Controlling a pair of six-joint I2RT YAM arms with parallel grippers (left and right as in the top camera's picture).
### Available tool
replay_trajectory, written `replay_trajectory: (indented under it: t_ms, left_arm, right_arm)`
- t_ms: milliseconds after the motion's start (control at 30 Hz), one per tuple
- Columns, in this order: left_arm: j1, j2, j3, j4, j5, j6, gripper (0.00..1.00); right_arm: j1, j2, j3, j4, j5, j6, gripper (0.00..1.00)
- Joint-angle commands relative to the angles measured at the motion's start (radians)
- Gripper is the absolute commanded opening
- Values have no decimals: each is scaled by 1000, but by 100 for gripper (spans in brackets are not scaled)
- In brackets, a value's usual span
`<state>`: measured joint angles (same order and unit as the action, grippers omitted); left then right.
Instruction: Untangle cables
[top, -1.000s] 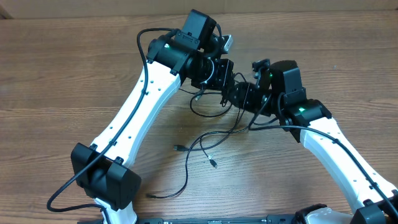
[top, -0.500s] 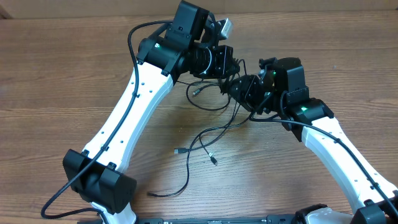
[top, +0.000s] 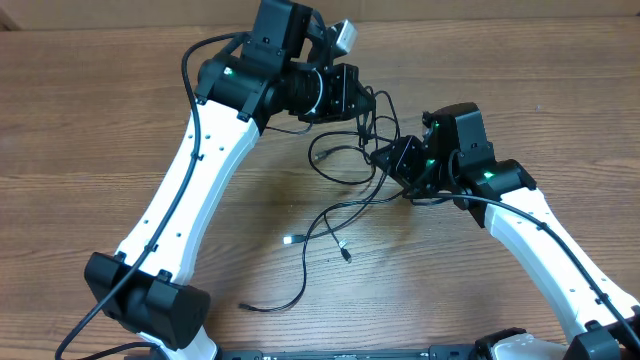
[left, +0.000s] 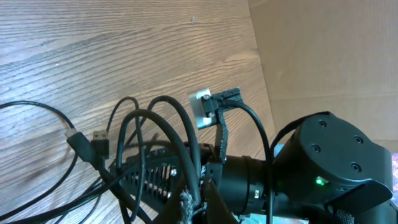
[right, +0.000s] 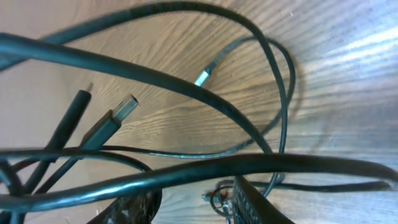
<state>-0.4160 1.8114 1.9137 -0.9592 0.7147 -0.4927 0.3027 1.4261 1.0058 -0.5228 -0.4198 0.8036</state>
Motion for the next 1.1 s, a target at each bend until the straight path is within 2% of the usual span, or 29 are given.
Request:
replay_trajectory:
  t_ms: [0, 167, 300, 567, 733, 900, 1067]
  left_arm:
    - [13, -47, 14, -5, 37, -1, 4]
    - [13, -47, 13, -10, 40, -1, 4]
    - [13, -47, 14, -10, 60, 1, 4]
    - [13, -47, 14, -105, -21, 122, 4]
    - [13, -47, 14, -124, -14, 156, 4]
    - [13, -47, 14, -117, 16, 156, 4]
    - [13, -47, 14, -90, 124, 156, 4]
  right_arm:
    - [5, 1, 8, 38, -13, -43, 38]
    - [5, 1, 8, 120, -42, -42, 38]
    - [5, 1, 8, 110, -32, -43, 38]
    - [5, 1, 8, 219, -143, -54, 41]
    - [5, 1, 8, 275, -167, -53, 42]
    - [5, 1, 8, 278, -167, -53, 43]
    - [5, 1, 8, 328, -211, -53, 46]
